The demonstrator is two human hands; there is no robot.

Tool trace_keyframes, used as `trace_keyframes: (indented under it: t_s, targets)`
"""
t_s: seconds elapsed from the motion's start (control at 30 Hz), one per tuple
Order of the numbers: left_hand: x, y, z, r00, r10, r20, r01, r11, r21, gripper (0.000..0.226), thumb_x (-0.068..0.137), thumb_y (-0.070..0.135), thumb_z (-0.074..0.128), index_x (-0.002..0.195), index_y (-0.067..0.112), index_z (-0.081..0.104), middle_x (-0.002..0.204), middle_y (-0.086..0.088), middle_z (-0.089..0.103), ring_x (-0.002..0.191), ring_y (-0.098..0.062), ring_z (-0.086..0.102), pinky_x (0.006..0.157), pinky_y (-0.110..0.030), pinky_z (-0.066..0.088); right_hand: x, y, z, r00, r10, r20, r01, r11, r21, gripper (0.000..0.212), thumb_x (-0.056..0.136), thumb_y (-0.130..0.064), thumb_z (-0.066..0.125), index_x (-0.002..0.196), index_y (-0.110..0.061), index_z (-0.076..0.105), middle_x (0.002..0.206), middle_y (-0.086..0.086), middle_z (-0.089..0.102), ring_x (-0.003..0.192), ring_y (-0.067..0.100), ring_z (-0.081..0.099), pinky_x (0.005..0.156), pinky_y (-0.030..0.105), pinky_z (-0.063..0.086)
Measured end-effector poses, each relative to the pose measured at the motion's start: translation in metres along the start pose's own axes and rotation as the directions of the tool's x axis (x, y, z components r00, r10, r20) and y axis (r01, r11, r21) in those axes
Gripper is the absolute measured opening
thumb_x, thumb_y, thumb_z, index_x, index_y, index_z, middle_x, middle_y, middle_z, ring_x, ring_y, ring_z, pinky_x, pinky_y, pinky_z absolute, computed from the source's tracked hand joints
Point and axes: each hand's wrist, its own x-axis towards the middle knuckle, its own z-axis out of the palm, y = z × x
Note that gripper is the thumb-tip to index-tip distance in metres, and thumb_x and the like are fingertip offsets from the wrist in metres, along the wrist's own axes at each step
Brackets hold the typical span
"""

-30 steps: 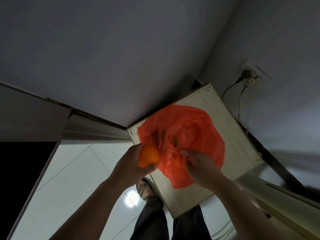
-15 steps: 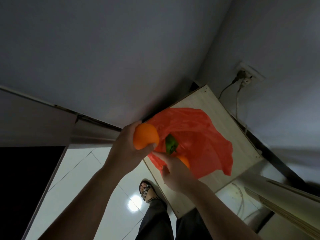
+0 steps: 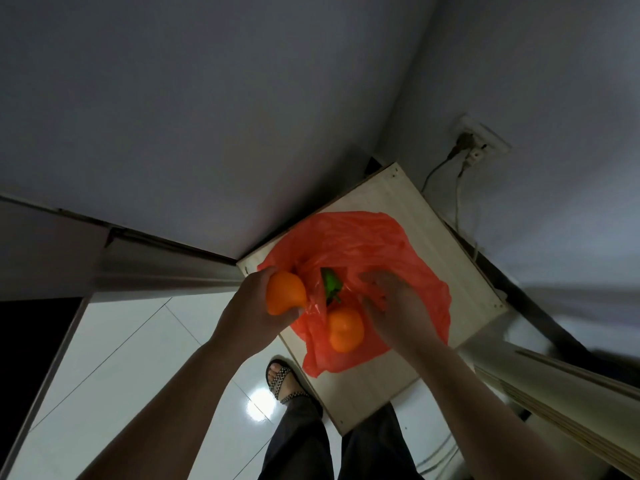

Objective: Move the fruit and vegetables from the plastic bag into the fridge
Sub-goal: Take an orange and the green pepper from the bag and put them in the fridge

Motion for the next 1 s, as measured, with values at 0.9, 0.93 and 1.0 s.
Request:
trace_keyframes:
  t_s: [0.9, 0.93, 1.0]
  targets:
    - [-0.035, 0.041, -0.036, 1.000, 0.000, 0.004, 0.000, 1.000, 0.000, 0.076, 0.073, 0.038, 0.075, 0.136, 0.024, 0.034, 0.135, -0.003, 0.042, 0.113, -0.020, 0.048, 0.084, -0.030, 0.040, -0.058, -0.021, -0.023, 0.998, 0.063, 0.016, -0.065, 0.993, 0.099, 0.067, 0.083, -0.037, 0.065, 0.140, -0.026, 0.031, 0.130, -0.009, 0.036, 0.112, 0.006, 0.041, 0.087, 0.022, 0.040]
    - [-0.044, 0.047, -0.040, 1.000, 0.014, 0.009, -0.014, 1.000, 0.001, 0.077, 0.073, 0.039, 0.075, 0.137, 0.024, 0.034, 0.136, -0.004, 0.042, 0.113, -0.020, 0.047, 0.084, -0.030, 0.040, -0.065, -0.029, -0.031, 0.997, 0.072, 0.000, -0.071, 0.991, 0.115, 0.067, 0.081, -0.036, 0.067, 0.138, -0.026, 0.033, 0.129, -0.008, 0.038, 0.112, 0.008, 0.043, 0.088, 0.026, 0.043]
    - [-0.062, 0.059, -0.049, 0.999, 0.035, 0.022, -0.035, 0.999, -0.009, 0.078, 0.073, 0.038, 0.075, 0.137, 0.025, 0.033, 0.136, -0.003, 0.041, 0.112, -0.018, 0.047, 0.084, -0.029, 0.039, -0.078, -0.047, -0.045, 0.996, 0.087, -0.031, -0.081, 0.985, 0.153, 0.066, 0.079, -0.034, 0.070, 0.135, -0.027, 0.037, 0.125, -0.010, 0.039, 0.110, 0.010, 0.047, 0.089, 0.031, 0.049]
